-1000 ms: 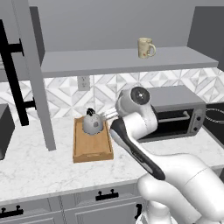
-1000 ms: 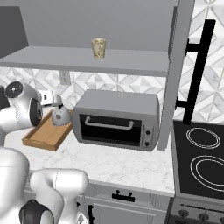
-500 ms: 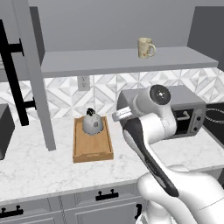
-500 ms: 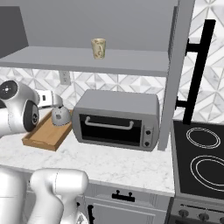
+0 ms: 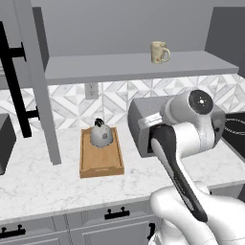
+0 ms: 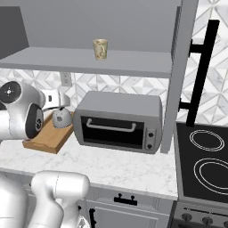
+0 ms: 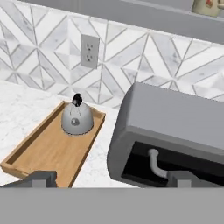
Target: Pick the kettle from the counter and place it on the tray. Then pick the mug from the cabinet and place it on the tray. Then close the cabinet doors.
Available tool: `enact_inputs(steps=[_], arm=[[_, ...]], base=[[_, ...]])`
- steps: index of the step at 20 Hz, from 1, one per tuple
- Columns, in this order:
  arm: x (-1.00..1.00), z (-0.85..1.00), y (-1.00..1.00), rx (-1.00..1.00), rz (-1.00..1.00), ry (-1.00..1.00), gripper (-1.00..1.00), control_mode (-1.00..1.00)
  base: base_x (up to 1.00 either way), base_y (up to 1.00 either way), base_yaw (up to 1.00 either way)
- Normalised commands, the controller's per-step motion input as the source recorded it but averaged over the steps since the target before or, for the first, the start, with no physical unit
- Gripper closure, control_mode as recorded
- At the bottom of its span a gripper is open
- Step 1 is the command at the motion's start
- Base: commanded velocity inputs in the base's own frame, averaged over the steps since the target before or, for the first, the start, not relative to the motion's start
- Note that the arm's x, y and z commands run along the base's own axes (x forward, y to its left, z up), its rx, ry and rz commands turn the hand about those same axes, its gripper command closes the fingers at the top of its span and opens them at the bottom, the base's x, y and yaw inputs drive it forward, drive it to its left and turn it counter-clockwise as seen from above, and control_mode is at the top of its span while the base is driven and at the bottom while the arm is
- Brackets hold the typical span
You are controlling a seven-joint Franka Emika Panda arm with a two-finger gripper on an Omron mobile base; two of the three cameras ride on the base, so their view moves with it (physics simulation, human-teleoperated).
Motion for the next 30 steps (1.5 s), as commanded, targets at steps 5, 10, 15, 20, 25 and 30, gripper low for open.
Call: enact_inputs(steps=[5,10,15,20,25,30], arm=[[0.00,0.63,-0.43,0.00,-0.06,-0.28,-1.00,-1.00],[0.00,0.80,-0.43,0.01,-0.07,-0.05,-1.00,-1.00],[-0.01,0.79,-0.49,0.14,-0.01,-0.10,-1.00,-1.00],[0.00,0.72,-0.39,0.16,0.00,0.00,-1.00,-1.00],[0.25,0.46,-0.29,0.07,0.00,0.10,-1.00,-1.00],[0.30,0.15,-0.35,0.02,0.00,0.03,-1.00,-1.00]], base=[[0.00,0.00,0.00],[0.00,0.00,0.00],[0.00,0.00,0.00],[0.00,0.00,0.00],[0.00,0.00,0.00],[0.00,0.00,0.00]])
